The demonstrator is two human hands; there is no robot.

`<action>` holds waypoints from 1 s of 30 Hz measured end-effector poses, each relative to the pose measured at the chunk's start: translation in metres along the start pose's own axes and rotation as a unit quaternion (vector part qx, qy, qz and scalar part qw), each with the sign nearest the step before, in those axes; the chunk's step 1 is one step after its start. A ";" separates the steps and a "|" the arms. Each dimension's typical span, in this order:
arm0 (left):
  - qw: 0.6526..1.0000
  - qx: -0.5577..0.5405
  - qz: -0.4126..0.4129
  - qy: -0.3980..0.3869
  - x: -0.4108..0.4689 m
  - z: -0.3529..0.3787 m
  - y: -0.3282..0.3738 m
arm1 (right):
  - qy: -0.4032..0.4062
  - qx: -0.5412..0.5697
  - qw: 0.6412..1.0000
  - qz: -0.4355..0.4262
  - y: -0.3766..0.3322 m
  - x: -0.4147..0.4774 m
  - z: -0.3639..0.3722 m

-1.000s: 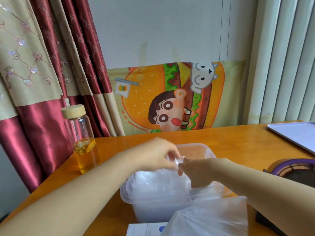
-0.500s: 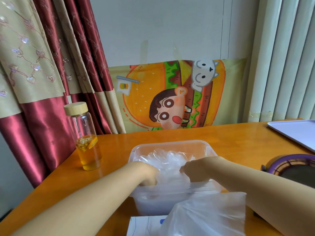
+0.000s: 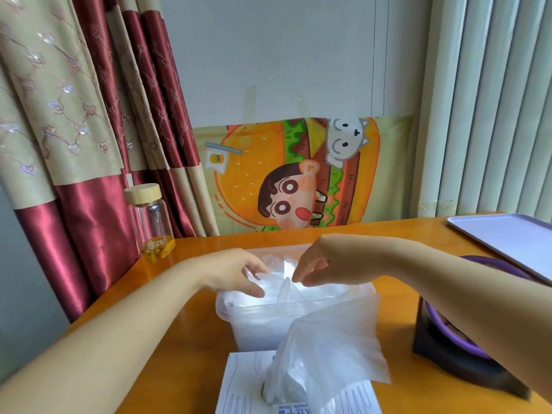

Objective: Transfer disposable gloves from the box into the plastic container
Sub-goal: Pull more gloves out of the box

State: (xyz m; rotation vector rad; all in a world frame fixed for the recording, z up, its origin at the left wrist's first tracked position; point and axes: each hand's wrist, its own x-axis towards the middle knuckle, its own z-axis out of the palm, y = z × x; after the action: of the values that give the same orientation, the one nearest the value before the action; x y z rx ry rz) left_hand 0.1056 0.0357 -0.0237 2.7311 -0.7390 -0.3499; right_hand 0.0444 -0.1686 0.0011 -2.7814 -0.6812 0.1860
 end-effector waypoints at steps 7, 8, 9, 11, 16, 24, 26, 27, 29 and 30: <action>0.989 0.143 0.026 -0.025 0.031 0.036 -0.002 | -0.105 -0.038 0.987 0.115 0.033 0.044 0.032; 0.983 0.177 0.041 -0.030 0.037 0.037 -0.003 | -0.116 -0.049 0.985 0.119 0.035 0.049 0.037; 0.975 0.212 0.057 -0.034 0.042 0.040 -0.005 | -0.128 -0.072 0.982 0.122 0.038 0.054 0.042; 0.969 0.224 0.090 -0.051 0.049 0.042 -0.007 | -0.158 -0.116 0.973 0.120 0.043 0.063 0.050; 0.994 0.081 0.009 -0.076 0.032 -0.007 -0.010 | -0.204 -0.129 0.961 0.136 0.051 0.075 0.062; 0.992 0.076 0.102 -0.025 0.023 -0.004 0.043 | -0.205 -0.171 0.951 0.153 0.046 0.083 0.069; 0.978 0.166 0.067 -0.111 0.036 0.021 0.040 | -0.200 -0.178 0.950 0.160 0.047 0.083 0.072; 0.969 0.200 0.039 -0.142 0.042 0.029 0.035 | -0.198 -0.180 0.949 0.166 0.049 0.084 0.074; 0.952 0.245 -0.019 -0.183 0.049 0.037 0.025 | -0.193 -0.184 0.948 0.174 0.055 0.085 0.077; 0.944 0.260 -0.036 -0.201 0.050 0.039 0.021 | -0.192 -0.184 0.948 0.177 0.056 0.085 0.077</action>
State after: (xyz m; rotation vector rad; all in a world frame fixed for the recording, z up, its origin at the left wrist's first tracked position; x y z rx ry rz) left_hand 0.1263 -0.0158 -0.0609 3.2300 -0.9471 -0.8602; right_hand 0.1296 -0.1591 -0.0936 -3.2498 -0.3072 0.7597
